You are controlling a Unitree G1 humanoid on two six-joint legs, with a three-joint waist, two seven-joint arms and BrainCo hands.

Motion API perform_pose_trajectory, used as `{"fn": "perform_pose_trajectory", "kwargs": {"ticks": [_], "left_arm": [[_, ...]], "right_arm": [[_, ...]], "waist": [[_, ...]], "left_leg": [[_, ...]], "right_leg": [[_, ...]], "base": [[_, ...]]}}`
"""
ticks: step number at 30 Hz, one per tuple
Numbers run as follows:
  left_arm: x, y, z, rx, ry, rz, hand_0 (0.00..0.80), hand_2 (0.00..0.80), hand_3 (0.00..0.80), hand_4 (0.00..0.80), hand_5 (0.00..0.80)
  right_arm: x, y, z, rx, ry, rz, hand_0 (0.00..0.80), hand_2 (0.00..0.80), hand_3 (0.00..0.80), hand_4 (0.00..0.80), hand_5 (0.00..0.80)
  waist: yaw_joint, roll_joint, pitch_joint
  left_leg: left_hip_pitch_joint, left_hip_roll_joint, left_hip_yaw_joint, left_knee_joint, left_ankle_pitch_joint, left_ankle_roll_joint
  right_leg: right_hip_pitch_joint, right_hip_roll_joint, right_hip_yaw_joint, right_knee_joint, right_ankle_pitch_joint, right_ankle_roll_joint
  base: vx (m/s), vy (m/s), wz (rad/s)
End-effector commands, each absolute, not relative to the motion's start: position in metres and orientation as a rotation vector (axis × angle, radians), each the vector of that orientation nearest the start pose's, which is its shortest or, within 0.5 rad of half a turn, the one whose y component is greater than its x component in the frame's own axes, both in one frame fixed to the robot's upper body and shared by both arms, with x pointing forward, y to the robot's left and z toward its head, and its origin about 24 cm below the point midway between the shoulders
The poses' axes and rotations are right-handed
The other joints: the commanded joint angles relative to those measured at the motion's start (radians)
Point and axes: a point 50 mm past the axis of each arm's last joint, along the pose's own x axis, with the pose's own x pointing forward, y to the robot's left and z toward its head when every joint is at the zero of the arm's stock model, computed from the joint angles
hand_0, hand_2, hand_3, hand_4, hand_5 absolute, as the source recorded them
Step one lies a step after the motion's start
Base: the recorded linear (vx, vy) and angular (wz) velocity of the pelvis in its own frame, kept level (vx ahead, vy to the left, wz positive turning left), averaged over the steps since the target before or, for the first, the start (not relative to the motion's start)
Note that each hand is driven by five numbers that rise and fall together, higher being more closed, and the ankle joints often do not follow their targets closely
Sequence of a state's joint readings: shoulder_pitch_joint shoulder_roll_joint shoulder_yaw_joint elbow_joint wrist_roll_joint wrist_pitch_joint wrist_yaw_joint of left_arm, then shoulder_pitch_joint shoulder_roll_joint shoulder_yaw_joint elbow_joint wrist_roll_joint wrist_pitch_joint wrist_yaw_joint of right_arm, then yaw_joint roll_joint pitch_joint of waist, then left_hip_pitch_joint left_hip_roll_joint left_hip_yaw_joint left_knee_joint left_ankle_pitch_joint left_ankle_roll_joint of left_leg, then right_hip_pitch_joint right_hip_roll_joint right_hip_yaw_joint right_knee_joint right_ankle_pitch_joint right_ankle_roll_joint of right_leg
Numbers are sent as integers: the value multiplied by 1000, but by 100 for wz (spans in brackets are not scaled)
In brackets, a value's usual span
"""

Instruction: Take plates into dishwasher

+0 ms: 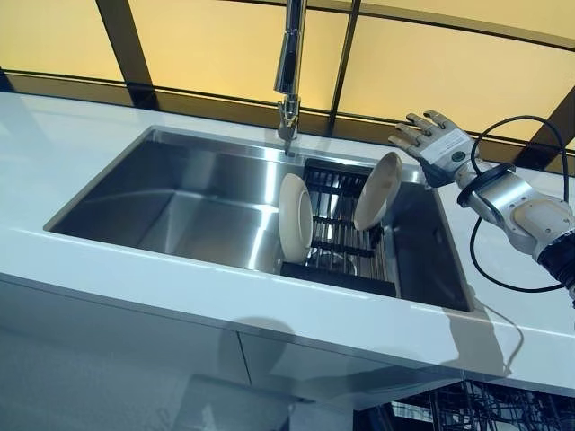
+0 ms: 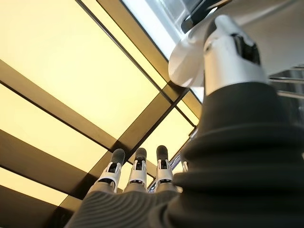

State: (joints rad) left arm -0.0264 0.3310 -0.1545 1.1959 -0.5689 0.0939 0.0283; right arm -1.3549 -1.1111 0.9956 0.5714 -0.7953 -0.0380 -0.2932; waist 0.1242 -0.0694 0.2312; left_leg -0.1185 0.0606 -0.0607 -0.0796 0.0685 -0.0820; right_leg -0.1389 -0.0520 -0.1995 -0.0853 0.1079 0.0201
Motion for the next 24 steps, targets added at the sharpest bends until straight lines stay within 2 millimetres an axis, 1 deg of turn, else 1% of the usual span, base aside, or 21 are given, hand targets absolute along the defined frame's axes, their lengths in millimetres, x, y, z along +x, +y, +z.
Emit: {"fn": "perform_pose_trajectory", "kwargs": {"ticks": [1,12,18,24], "left_arm": [[109,264,-148,-104,1184,380,0,0,0,0,0],[117,261,-147,-141,1139,386,0,0,0,0,0],[116,260,-147,-225,1109,396,0,0,0,0,0],[120,259,-146,-243,1089,383,0,0,0,0,0]], "right_arm": [[357,-237,362,-2244,-689,-442,0,0,0,0,0],[359,-231,355,-2245,-716,-403,0,0,0,0,0],[358,-229,357,-2250,-727,-413,0,0,0,0,0],[358,-226,359,-2263,-749,-417,0,0,0,0,0]], "waist": [[6,-26,4],[9,-18,25],[13,-8,43],[14,-2,58]], "left_leg": [[-23,-9,12,-8,-6,26],[-33,-12,12,-8,-4,26],[-46,-15,12,-8,1,26],[-56,-17,12,-8,4,26]], "right_leg": [[4,-44,9,-2,-5,98],[-6,-46,7,-2,-2,96],[-19,-49,4,-2,1,95],[-28,-51,2,-2,2,95]], "base": [[0,0,0],[0,0,0],[0,0,0],[0,0,0]]}}
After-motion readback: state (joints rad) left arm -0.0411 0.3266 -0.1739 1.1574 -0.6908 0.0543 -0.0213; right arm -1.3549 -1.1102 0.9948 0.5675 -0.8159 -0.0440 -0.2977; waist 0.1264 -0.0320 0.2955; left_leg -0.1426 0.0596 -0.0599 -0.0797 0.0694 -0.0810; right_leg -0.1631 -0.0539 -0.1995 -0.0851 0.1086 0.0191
